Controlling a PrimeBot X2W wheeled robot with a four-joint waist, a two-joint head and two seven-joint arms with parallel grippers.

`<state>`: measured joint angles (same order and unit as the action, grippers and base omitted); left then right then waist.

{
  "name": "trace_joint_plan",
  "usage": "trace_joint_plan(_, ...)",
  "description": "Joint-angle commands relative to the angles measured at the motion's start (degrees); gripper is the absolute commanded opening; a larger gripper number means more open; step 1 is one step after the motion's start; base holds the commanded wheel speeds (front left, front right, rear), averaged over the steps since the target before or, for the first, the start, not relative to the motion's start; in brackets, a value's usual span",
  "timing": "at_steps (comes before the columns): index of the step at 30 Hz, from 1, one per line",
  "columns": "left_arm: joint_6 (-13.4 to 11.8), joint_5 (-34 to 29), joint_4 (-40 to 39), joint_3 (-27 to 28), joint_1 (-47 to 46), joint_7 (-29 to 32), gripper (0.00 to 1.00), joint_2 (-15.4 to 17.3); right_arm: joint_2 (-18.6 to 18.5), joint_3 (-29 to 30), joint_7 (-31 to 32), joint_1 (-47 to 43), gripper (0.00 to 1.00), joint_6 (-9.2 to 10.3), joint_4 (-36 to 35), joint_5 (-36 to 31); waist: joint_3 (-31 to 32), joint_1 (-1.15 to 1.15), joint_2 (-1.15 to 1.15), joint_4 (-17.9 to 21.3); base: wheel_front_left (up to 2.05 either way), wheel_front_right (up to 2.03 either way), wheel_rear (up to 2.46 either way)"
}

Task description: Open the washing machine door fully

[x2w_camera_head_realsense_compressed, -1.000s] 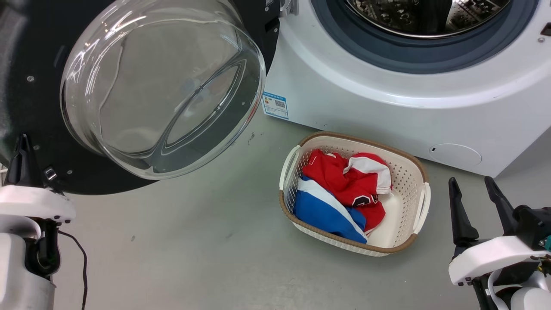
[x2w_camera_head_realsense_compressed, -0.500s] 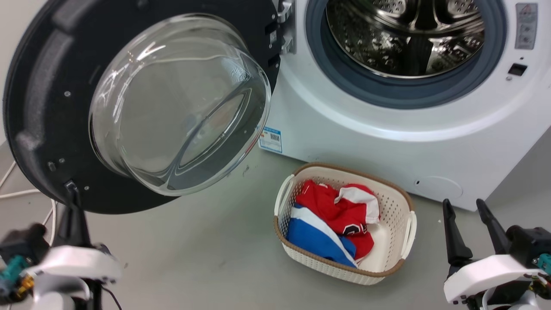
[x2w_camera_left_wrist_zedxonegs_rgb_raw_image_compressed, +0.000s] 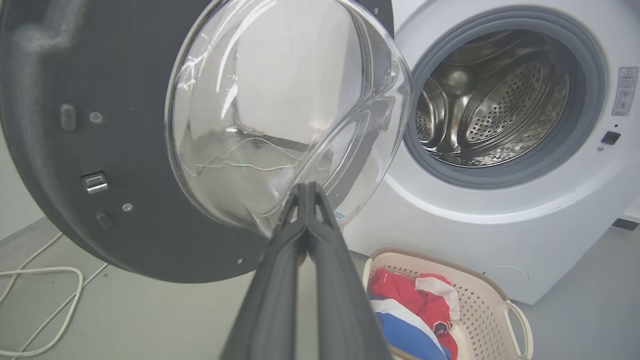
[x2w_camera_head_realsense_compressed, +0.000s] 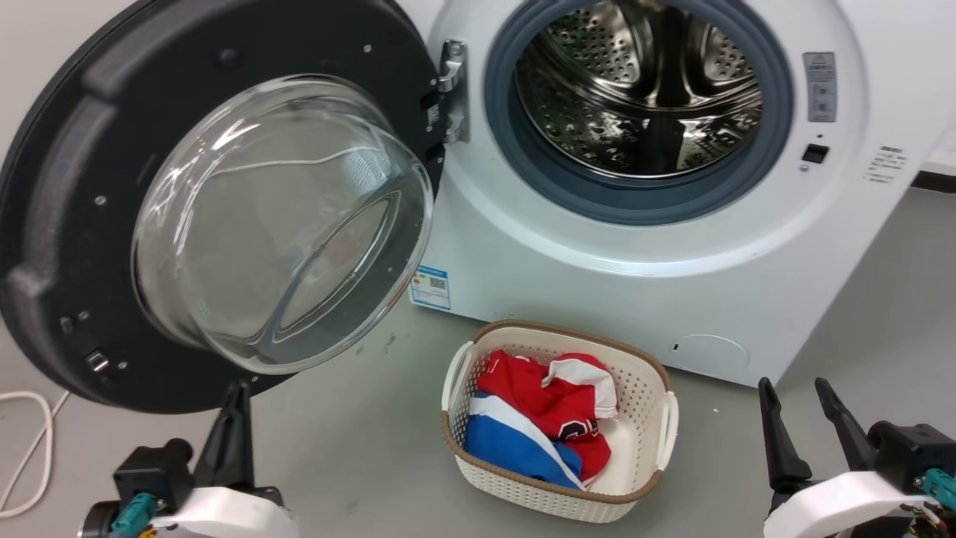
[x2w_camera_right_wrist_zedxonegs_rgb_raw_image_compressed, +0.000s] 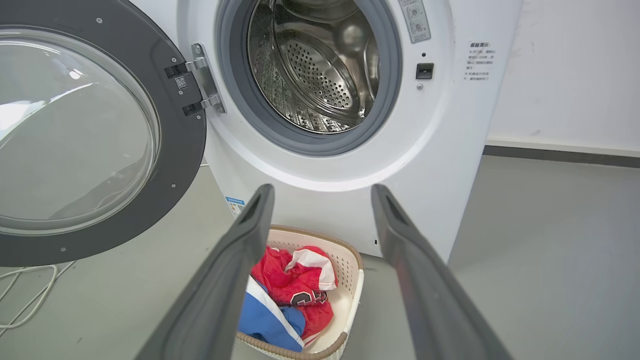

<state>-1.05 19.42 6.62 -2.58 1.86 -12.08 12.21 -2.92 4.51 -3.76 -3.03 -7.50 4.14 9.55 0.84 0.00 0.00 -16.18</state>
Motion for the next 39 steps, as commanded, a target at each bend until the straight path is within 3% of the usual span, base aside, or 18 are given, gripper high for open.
trace_joint_plan(1,-0.1,-0.3,-0.3,-0.6,0.3,0.2,0.00,-0.4,0.1,-0.2,0.0,-0.8,1.00,0.02,-0.3,0.1,0.4,0.00,0.00,1.2,0.00,0.00,0.00)
trace_joint_plan(4,0.5,0.2,0.0,-2.0,0.3,0.4,0.00,-1.3,0.1,-0.7,0.5,-0.8,1.00,0.02,-0.7,0.3,0.7,0.00,0.00,3.3,0.00,0.00,0.00)
trace_joint_plan(6,1.0,0.1,0.3,-2.9,-0.2,0.2,0.46,-1.8,0.1,-0.8,0.6,-0.8,1.00,0.02,-1.0,0.0,0.8,0.00,0.00,4.8,0.00,0.00,0.00)
trace_joint_plan(8,1.4,0.1,1.0,-3.7,-0.8,0.2,1.00,-2.1,0.1,-0.9,0.5,-0.8,1.00,0.01,-1.3,0.0,0.8,0.00,0.00,6.3,0.00,0.00,0.00)
trace_joint_plan(13,1.9,-0.9,3.5,-4.9,-2.5,0.5,1.00,-1.5,0.1,-1.7,0.5,-0.7,1.00,0.02,-1.5,-0.2,0.6,0.00,0.00,10.2,0.00,0.00,0.00)
trace_joint_plan(25,-0.5,-2.7,7.2,-5.1,-4.1,0.1,1.00,-0.3,0.1,-2.9,0.3,-0.9,1.00,0.02,-1.5,-0.9,0.7,0.00,0.00,18.6,0.00,0.00,0.00)
trace_joint_plan(39,-2.1,-2.4,8.8,-5.3,-4.7,-0.8,1.00,-0.8,0.1,-3.3,1.1,-0.4,1.00,0.02,-3.4,-2.7,0.3,0.00,0.00,19.6,0.00,0.00,0.00)
